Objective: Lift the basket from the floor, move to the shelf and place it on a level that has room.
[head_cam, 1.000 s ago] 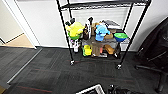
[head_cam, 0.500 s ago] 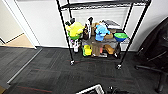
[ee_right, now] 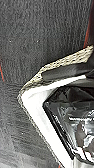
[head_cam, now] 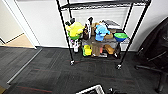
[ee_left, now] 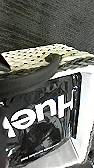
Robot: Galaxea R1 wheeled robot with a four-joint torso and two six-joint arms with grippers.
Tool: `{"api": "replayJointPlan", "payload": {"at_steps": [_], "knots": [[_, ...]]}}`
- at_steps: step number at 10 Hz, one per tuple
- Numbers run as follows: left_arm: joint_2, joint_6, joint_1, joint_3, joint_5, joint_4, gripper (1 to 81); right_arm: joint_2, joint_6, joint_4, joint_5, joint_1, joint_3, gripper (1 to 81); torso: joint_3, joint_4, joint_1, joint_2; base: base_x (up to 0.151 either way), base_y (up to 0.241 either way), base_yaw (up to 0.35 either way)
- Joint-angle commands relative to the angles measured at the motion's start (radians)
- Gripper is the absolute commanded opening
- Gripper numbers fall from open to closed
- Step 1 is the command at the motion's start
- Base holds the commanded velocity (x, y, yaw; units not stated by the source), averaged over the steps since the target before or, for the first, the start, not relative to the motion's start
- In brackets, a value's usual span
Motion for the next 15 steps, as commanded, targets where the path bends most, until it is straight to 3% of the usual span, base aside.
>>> {"api": "replayJointPlan", "payload": {"at_steps": [1,5,6,9,10,11,12,13,15], "knots": [[-0.002,-0.004,-0.087,0.019,0.051,-0.007,81.1,0.004,0.009,0.014,-0.043,0.108,-0.001,1.0,0.0,0.0,0.0,0.0,0.0,0.0,0.0],[-0.005,-0.004,-0.085,0.023,0.049,-0.004,81.1,0.002,0.011,0.022,-0.042,0.105,-0.002,1.0,0.0,0.0,0.0,0.0,0.0,0.0,0.0],[-0.01,-0.004,-0.085,0.034,0.047,-0.004,1.0,0.002,0.011,0.022,-0.042,0.102,-0.002,1.0,0.0,0.0,0.0,0.0,0.0,0.0,0.0],[-0.08,-0.021,-0.088,0.149,0.044,-0.026,1.0,-0.016,0.028,0.032,-0.032,0.096,0.012,1.0,0.0,0.0,0.0,0.0,0.0,0.0,0.0],[-0.116,-0.024,-0.093,0.201,0.047,-0.029,1.0,-0.03,0.028,0.069,-0.022,0.089,0.033,1.0,0.0,0.0,0.0,0.0,0.0,0.0,0.0],[-0.146,-0.026,-0.108,0.236,0.075,-0.03,1.0,-0.054,0.028,0.113,-0.006,0.077,0.073,1.0,0.0,0.0,0.0,0.0,0.0,0.0,0.0],[-0.158,-0.026,-0.12,0.241,0.166,-0.027,1.0,-0.074,0.028,0.149,0.014,0.065,0.102,1.0,0.0,0.0,0.0,0.0,0.0,0.0,0.0],[-0.171,-0.026,-0.128,0.23,0.215,-0.041,1.0,-0.096,0.028,0.189,0.034,0.05,0.134,1.0,0.0,0.0,0.0,0.0,0.0,0.0,0.0],[-0.188,-0.026,-0.131,0.259,0.219,-0.053,1.0,-0.122,0.028,0.226,0.049,0.03,0.179,1.0,0.0,0.0,0.0,0.0,0.0,0.0,0.0]]}}
